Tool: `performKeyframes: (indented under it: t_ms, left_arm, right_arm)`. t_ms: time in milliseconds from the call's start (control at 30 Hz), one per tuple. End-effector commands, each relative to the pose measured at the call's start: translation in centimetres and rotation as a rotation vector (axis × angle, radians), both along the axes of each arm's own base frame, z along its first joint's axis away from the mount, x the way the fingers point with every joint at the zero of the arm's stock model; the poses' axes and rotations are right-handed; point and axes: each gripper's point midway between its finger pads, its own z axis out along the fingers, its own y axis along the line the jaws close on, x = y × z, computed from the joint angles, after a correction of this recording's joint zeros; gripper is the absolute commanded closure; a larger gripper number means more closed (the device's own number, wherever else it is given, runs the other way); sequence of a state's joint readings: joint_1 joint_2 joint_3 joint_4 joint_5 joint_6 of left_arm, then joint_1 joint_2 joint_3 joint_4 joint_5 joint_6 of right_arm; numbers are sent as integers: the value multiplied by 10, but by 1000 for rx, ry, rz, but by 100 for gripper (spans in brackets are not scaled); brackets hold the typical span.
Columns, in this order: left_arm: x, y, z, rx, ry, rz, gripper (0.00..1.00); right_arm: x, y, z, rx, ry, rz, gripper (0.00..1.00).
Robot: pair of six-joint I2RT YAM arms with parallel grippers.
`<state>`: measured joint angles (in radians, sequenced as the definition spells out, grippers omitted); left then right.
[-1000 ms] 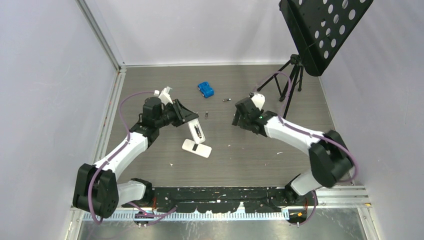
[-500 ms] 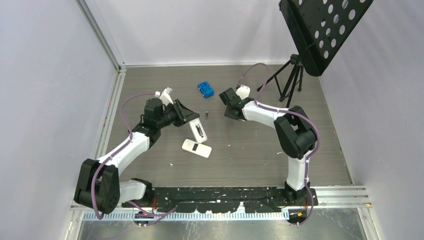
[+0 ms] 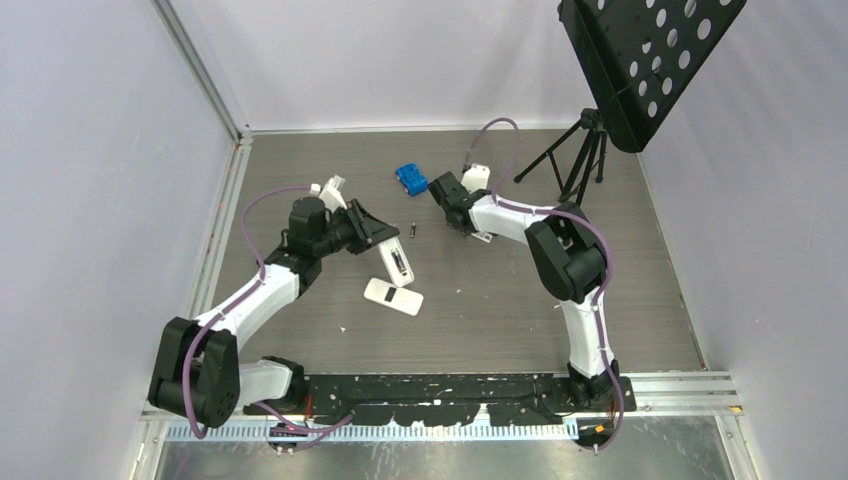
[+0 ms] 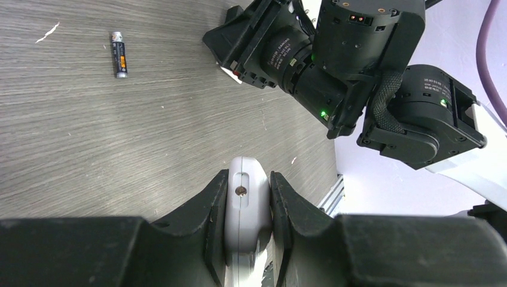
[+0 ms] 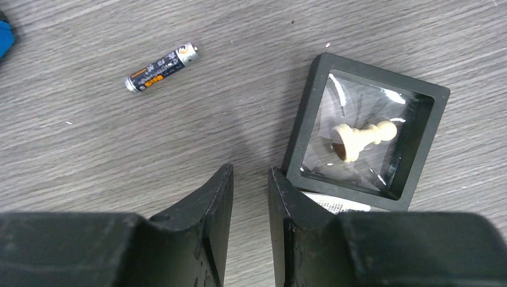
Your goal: Load the batteries into the remote control
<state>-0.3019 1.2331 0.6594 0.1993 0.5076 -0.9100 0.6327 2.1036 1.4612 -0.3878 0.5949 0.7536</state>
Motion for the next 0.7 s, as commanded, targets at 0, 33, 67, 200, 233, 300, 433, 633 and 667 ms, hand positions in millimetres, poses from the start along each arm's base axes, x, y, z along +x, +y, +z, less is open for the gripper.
performKeyframes:
  t_ms: [0, 33, 67, 200, 233, 300, 433, 633, 667]
  left_arm:
    - [2, -1, 13, -19, -63, -7, 100]
    - [2, -1, 13, -18, -63, -7, 100]
    - [2, -1, 13, -18, -63, -8, 100]
    - [2, -2, 12, -19, -61, -9, 100]
    - [1, -2, 12, -19, -61, -10, 100]
    - [2, -2, 11, -19, -62, -10, 100]
    - [2, -2, 9, -20, -58, -14, 100]
    - [0, -3, 7, -21, -54, -18, 100]
    - [0, -3, 7, -21, -55, -18, 100]
  right_arm:
    - [2, -11, 14, -63, -23, -9, 67]
    - [-1, -10, 14, -60, -13, 8, 67]
    - [-6, -9, 12, -55, 4, 31, 67]
    - [-31, -5, 7, -19, 97, 129, 68]
    - [-38, -5, 6, -6, 115, 149, 68]
    - [-52, -5, 5, 14, 152, 185, 68]
    - [-75, -13, 1, 12, 218, 216, 69]
    - [-101, -40, -5, -41, 269, 182, 68]
    - [-104, -46, -6, -51, 274, 166, 68]
